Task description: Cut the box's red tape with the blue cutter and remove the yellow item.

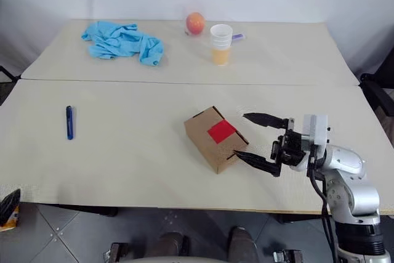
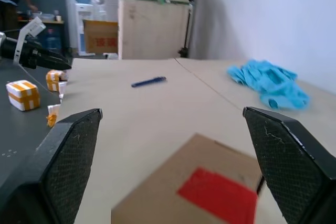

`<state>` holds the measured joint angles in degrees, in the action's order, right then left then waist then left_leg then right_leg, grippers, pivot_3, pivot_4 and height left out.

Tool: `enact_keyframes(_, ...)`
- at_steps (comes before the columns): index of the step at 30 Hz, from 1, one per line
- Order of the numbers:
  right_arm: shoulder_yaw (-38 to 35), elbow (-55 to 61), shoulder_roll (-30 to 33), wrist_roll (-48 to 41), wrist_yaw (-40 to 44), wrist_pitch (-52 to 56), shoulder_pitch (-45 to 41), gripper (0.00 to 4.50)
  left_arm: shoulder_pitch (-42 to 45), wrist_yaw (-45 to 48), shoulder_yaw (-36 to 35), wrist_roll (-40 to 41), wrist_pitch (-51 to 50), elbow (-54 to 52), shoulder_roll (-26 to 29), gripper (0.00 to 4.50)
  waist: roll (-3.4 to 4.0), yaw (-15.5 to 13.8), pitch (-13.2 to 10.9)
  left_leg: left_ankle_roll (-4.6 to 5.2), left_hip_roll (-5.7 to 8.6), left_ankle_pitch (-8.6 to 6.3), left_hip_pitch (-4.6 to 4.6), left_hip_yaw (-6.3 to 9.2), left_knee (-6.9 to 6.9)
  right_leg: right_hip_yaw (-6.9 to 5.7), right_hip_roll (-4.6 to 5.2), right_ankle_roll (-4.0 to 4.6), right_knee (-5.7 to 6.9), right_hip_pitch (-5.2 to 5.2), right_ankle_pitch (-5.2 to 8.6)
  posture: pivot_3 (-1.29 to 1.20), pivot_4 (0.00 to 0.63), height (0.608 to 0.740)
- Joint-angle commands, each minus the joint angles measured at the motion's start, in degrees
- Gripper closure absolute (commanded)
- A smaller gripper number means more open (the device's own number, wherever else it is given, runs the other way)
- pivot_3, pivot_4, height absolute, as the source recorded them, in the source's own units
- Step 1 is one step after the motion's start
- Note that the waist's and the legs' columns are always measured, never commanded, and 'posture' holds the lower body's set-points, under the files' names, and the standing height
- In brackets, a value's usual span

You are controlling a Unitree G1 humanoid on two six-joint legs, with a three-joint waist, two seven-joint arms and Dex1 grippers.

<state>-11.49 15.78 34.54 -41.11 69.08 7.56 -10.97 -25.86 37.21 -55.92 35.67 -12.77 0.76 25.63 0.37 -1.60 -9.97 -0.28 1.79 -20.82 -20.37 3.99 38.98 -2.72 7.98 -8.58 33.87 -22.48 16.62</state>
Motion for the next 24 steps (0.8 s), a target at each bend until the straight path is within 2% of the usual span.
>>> enact_keyframes(1, -0.9, 2.2, 0.7, -1.2, 0.4, -0.4, -0.5, 0.0, 2.6, -6.2, -3.2, -0.5, 3.9, 0.0, 0.9, 0.03, -0.05, 0.0, 0.0, 0.0, 0.0, 0.0, 0.0, 0.01, 0.0, -0.01, 0.0, 0.01, 0.0, 0.0, 0.0, 0.0, 0.15, 0.74)
enact_keyframes(5, -2.0, 2.8, 1.8, -2.8, -0.4, 1.5, -1.0, 0.0, 6.6, -9.2, 1.7, 1.8, -1.8, -7.1, 2.6, 0.03, -0.05, 0.2, 0.0, -0.01, 0.01, 0.0, 0.0, 0.01, 0.0, 0.0, 0.02, 0.01, 0.02, 0.0, 0.0, 0.0, 0.15, 0.74)
enact_keyframes(9, -1.6, 5.5, 2.9, -5.7, -2.1, 5.5, -1.7, 0.0, 15.2, -21.0, 9.6, -2.4, -11.9, -10.3, 5.7, 0.03, -0.04, 0.2, 0.0, -0.02, 0.03, 0.02, 0.0, 0.02, 0.0, 0.02, 0.02, 0.0, 0.1, -0.02, 0.0, 0.0, 0.15, 0.74)
enact_keyframes(11, -1.1, 6.3, 2.7, -6.2, -3.2, 6.6, -2.7, 0.0, 20.4, -26.9, 11.6, -2.6, -15.8, -10.3, 5.4, 0.03, -0.04, 0.3, 0.0, -0.04, 0.03, 0.03, 0.01, 0.02, 0.0, 0.02, -0.03, 0.0, 0.13, -0.03, 0.0, 0.0, 0.15, 0.74)
enact_keyframes(16, -0.1, 7.8, 2.0, -6.3, -5.0, 8.0, -4.7, 0.0, 33.2, -39.9, 17.4, -7.5, -23.1, -5.4, 3.5, 0.03, -0.07, 0.7, 0.0, -0.09, 0.23, 0.01, 0.0, -0.02, 0.01, 0.08, -0.2, -0.01, 0.43, -0.13, -0.01, 0.0, 0.15, 0.74)
enact_keyframes(20, 0.5, 8.6, 1.1, -5.8, -6.2, 7.8, -5.0, 0.0, 40.5, -40.2, 24.3, -11.9, -22.2, 2.5, 3.0, 0.03, -0.08, 0.7, 0.0, -0.13, 0.25, 0.0, -0.01, -0.04, -0.02, 0.07, -0.27, 0.0, 0.49, -0.2, 0.0, 0.0, 0.15, 0.74)
enact_keyframes(24, 1.4, 9.7, 0.4, -5.5, -7.0, 7.7, -4.7, 0.0, 44.6, -41.7, 27.5, -15.1, -22.5, 7.1, 2.7, 0.03, -0.11, 0.4, 0.0, -0.12, 0.28, 0.0, -0.03, -0.04, 0.06, 0.07, -0.26, 0.0, 0.51, -0.19, 0.0, 0.0, 0.15, 0.74)
